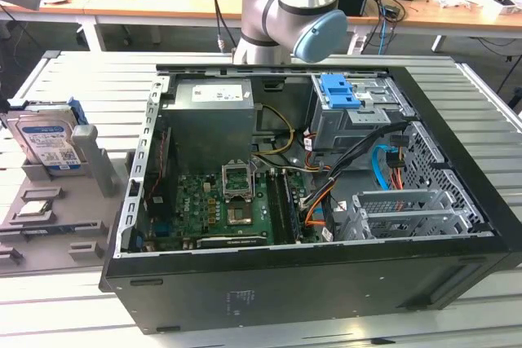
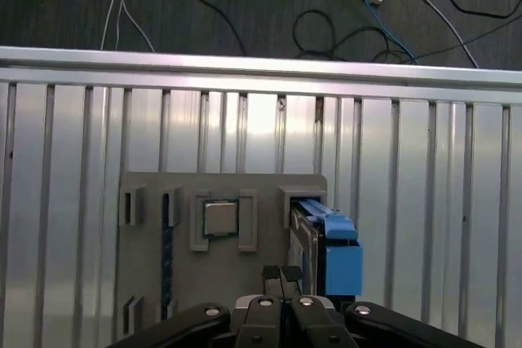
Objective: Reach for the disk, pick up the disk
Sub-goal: 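Pick up the disk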
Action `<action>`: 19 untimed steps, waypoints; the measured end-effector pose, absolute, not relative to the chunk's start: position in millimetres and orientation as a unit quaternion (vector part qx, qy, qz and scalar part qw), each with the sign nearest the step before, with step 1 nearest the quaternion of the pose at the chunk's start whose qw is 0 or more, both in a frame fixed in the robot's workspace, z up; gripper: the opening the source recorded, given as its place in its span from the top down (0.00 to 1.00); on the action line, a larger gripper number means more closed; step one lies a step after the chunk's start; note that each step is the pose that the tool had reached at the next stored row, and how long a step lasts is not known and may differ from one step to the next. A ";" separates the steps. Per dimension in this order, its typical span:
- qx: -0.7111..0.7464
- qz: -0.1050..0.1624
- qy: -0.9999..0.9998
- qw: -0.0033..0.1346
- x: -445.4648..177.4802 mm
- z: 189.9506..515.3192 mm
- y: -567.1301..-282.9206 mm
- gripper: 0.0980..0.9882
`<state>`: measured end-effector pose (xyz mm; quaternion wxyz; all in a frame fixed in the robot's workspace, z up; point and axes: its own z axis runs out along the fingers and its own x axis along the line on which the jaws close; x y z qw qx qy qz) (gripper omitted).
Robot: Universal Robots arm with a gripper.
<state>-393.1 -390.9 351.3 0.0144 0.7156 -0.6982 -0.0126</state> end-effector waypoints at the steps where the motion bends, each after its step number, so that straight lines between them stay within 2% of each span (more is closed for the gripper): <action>1: 0.710 -0.013 -0.704 0.014 -393.1 351.3 -390.9 0.99; 13: 0.658 -0.014 -0.753 0.014 -393.1 351.2 -390.9 0.99; 14: 0.658 -0.014 -0.753 0.014 -393.1 351.3 -391.0 0.92; 15: 0.658 -0.014 -0.753 0.014 -393.1 351.3 -391.0 0.92; 16: 0.658 -0.014 -0.753 0.013 -393.1 351.3 -391.0 0.85; 17: 0.658 -0.014 -0.753 0.013 -393.1 351.3 -391.0 0.85; 19: 0.658 -0.014 -0.753 0.013 -393.1 351.3 -391.0 0.71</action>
